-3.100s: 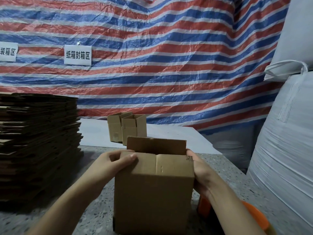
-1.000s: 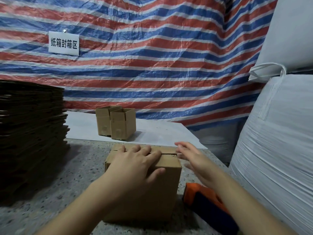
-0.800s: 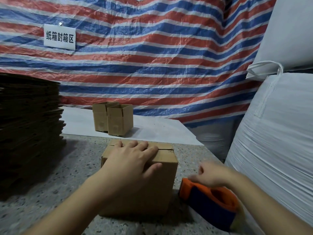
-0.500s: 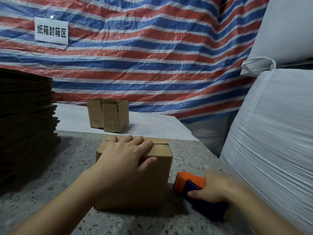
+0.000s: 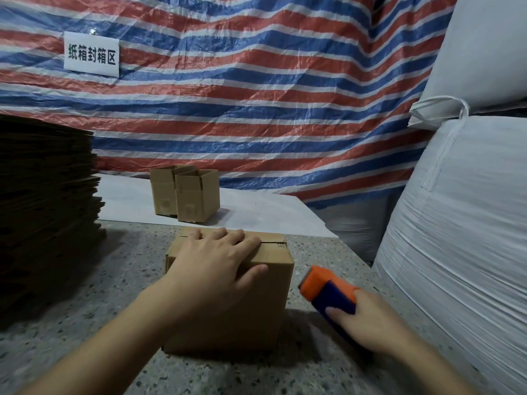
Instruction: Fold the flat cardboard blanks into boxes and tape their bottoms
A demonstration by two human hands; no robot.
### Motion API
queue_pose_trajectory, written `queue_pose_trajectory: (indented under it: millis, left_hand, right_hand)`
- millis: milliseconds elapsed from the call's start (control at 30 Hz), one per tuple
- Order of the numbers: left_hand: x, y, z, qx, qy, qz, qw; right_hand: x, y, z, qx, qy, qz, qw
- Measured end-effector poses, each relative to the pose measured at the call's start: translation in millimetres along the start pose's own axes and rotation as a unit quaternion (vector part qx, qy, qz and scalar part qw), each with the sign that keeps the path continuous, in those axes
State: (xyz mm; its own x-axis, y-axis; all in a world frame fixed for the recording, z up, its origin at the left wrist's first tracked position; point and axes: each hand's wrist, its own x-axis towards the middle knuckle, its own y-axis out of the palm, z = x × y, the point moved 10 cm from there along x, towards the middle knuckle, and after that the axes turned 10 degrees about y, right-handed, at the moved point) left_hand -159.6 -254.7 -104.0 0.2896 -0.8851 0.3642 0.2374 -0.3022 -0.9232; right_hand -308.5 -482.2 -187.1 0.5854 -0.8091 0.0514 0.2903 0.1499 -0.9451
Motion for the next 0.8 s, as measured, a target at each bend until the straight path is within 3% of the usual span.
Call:
queue_pose_trajectory:
  millis: [67, 133, 233, 300, 367, 433, 500, 800]
  left_hand:
    - [0.3, 1.1, 0.1, 0.000, 0.000, 0.004, 1.000]
    - [0.5, 1.9, 0.8, 0.000, 0.000, 0.008, 1.000]
    - [1.1, 4.5, 1.5, -0.003, -0.002, 0.019, 1.000]
    - [1.8, 6.6, 2.0, -0.004, -0.005, 0.024, 1.000]
    - [2.8, 7.6, 2.3, -0.005, -0.005, 0.027, 1.000]
    - [3.2, 6.7, 1.9, -0.016, -0.006, 0.032, 0.999]
    - [3.8, 3.0, 2.0, -0.037, -0.009, 0.029, 0.999]
    - [0.6, -9.7, 12.7, -0.188, -0.111, -0.049, 0.975]
  right_hand:
    - [4.4, -22.6, 4.0, 0.148, -0.003, 0.020, 0.989]
    - [4.2, -51.7, 13.3, 0.326, -0.014, 0.044, 0.944]
    - [1.2, -94.4, 37.9, 0.537, -0.062, 0.080, 0.837]
    - [-1.5, -113.6, 65.3, 0.645, -0.108, 0.133, 0.745]
    - [-4.8, -123.8, 95.7, 0.706, -0.151, 0.190, 0.666]
    - [-9.2, -126.8, 124.4, 0.723, -0.192, 0.228, 0.624]
    - [-12.5, -122.9, 147.3, 0.721, -0.212, 0.249, 0.611]
    - [-12.0, -77.8, 188.9, 0.686, -0.187, 0.315, 0.629]
